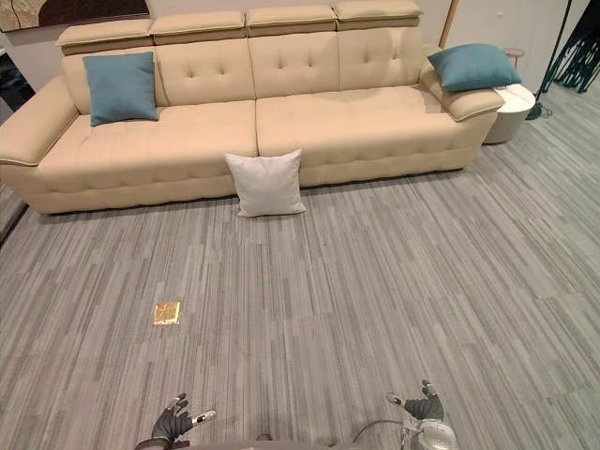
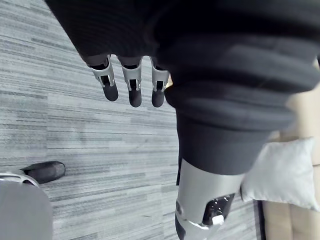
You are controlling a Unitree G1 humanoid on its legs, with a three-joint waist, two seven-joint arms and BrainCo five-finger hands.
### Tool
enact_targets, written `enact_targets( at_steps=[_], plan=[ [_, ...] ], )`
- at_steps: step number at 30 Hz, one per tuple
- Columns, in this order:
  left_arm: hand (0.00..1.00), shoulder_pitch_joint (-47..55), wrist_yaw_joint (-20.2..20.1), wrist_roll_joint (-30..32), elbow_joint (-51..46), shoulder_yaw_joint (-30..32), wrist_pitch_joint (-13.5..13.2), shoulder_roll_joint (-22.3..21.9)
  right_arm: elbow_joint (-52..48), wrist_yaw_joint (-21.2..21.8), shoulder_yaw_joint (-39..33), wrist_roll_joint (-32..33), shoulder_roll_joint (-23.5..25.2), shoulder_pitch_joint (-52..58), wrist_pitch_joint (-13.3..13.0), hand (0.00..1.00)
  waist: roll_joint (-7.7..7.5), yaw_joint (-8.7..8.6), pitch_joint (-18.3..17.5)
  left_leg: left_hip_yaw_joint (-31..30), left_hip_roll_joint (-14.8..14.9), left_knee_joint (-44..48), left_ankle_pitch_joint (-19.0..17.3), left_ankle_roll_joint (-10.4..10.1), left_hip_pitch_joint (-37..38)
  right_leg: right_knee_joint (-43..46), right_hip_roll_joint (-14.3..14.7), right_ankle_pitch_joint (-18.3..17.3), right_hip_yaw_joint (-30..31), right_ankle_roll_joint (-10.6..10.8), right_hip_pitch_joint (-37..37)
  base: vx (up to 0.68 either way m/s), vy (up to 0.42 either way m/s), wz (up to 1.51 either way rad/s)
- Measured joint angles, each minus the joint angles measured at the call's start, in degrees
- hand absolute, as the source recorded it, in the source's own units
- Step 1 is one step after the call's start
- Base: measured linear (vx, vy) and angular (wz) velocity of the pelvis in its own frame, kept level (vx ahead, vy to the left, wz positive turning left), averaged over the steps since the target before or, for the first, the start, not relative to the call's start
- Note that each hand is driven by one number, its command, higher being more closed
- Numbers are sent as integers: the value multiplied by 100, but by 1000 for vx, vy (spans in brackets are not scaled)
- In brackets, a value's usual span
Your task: Pick up cushions and gather them together orderly.
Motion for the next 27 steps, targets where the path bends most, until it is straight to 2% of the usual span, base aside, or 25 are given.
enact_targets(
  at_steps=[11,20,23,25,27],
  plan=[
    [0,-53,-19,104,5,5,0,251,18,85,-14,-217,-181,-253,26,0,-174,-2,49,-19,-126,31,-14,77,-108,-121,-115,29,-125,44,29,86,-5,2],
    [0,-176,-11,96,-250,6,-10,272,-11,83,17,-276,-234,-603,26,0,-80,40,258,38,-128,43,-58,44,-250,-85,-134,13,-106,68,-133,40,-13,-1],
    [0,-259,1,33,-353,6,-12,264,-28,66,19,-256,-237,-684,36,0,-105,121,319,145,-115,242,-298,113,-508,-29,-151,-31,12,128,-371,-13,0,-20],
    [0,-248,14,-95,-458,7,-11,225,-75,59,22,-216,-232,-745,73,0,-138,153,372,222,-96,714,-637,153,-707,91,-211,-111,81,189,-457,32,39,-28],
    [0,-247,20,-207,-593,6,-11,173,-113,-5,23,-164,-235,-788,79,0,-123,160,397,310,-62,1299,-1055,217,-999,439,-296,-339,182,339,-678,54,68,-22]
  ],
)
